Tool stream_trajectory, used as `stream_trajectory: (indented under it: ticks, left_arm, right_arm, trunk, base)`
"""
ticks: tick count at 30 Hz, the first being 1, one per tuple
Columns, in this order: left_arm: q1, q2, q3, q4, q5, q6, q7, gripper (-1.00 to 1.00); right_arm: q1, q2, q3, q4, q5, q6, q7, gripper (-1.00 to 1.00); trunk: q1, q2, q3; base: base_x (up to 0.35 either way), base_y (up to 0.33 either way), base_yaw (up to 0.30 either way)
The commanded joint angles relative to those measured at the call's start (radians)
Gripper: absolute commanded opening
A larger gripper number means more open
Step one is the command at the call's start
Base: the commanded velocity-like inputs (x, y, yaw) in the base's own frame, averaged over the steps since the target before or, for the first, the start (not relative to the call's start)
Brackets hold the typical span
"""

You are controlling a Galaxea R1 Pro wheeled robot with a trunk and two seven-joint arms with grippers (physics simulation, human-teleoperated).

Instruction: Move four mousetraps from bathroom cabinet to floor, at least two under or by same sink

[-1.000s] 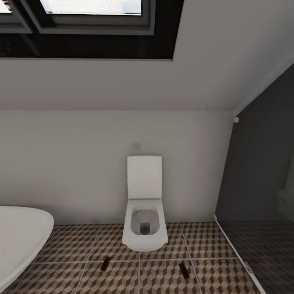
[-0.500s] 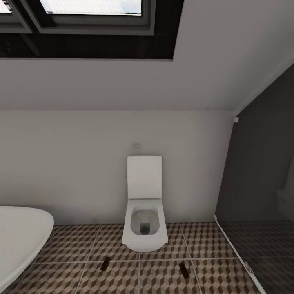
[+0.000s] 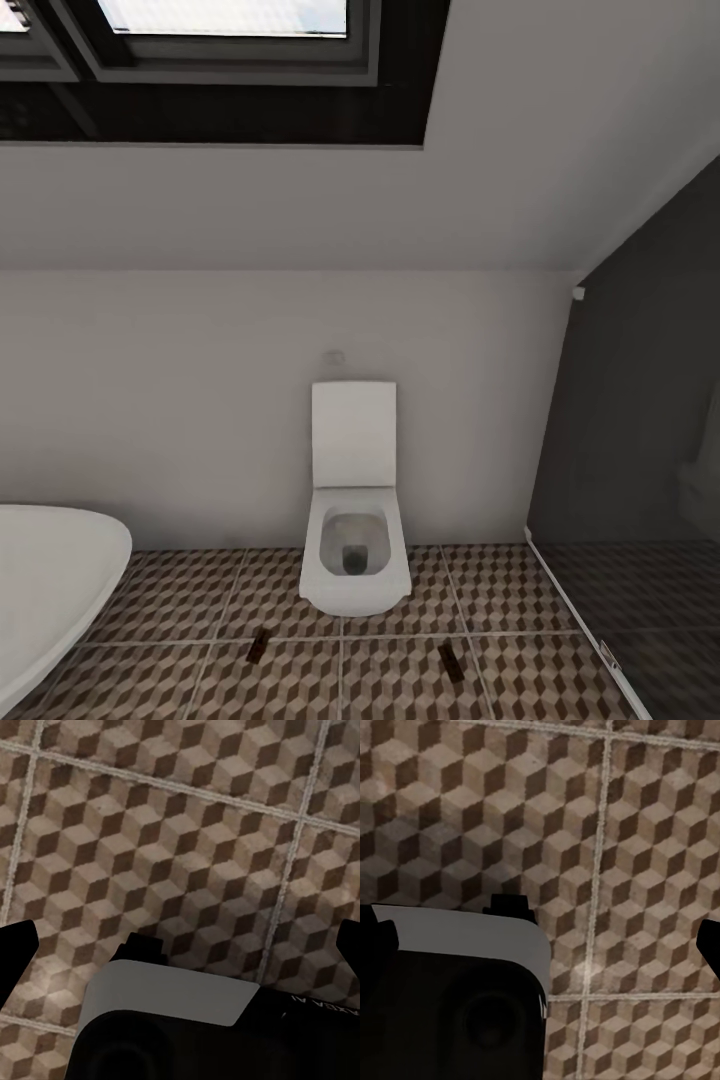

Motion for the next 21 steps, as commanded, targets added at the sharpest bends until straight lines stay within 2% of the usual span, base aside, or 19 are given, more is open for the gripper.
stream_trajectory:
  ticks: [1, 21]
  left_arm:
    - [-0.001, 0.0, -0.008, 0.0, 0.006, -0.003, 0.004, 1.0]
    - [-0.001, 0.0, -0.009, 0.0, 0.006, -0.003, 0.005, 1.0]
  right_arm:
    - [-0.001, 0.0, -0.008, 0.003, 0.01, -0.006, -0.003, 1.0]
    - [-0.001, 0.0, -0.008, 0.003, 0.013, -0.007, -0.004, 1.0]
  trunk:
    - [0.0, -0.001, -0.001]
    - [0.0, -0.001, -0.001]
  base:
    - [0.0, 0.0, 0.0]
    - [0.0, 0.0, 0.0]
